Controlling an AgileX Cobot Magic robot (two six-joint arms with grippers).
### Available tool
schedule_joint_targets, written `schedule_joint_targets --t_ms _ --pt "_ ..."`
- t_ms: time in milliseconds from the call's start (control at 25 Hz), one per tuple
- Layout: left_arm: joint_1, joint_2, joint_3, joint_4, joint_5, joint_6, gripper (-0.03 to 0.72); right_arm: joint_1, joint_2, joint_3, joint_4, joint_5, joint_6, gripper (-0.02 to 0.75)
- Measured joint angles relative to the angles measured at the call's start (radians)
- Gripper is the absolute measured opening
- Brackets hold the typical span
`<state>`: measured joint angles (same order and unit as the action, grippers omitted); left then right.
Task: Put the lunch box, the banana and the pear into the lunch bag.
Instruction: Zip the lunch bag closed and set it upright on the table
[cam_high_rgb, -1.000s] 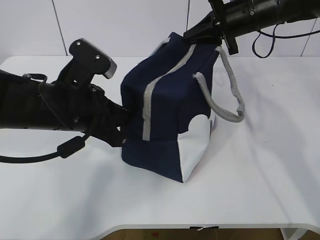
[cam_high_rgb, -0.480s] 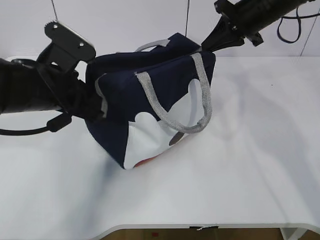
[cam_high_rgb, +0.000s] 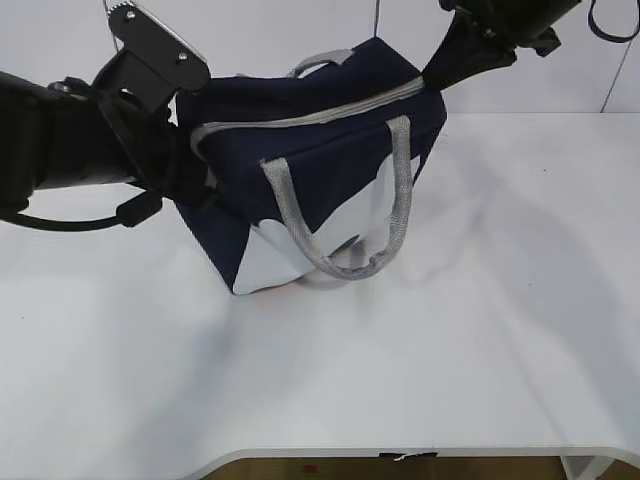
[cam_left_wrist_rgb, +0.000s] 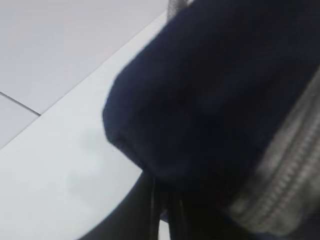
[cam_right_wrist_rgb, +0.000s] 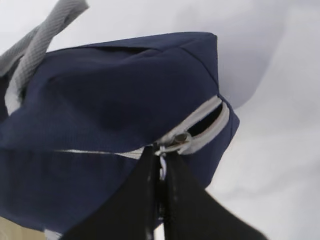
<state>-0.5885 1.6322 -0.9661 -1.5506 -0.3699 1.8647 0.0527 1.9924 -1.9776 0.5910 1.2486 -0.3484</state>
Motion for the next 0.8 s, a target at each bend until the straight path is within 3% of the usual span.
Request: schedule_joint_targets --t_ms 440,800 --pt "0.000 0.012 -0.002 0.039 -0.003 0.000 -0.005 0.092 -0.150 0.260 -0.115 -0.016 0.019 0.006" --pt "0.004 0.014 -0.002 0.057 -0.005 0.002 -0.005 0.174 -0.244 0.387 -0.130 -0.016 0.102 0.006"
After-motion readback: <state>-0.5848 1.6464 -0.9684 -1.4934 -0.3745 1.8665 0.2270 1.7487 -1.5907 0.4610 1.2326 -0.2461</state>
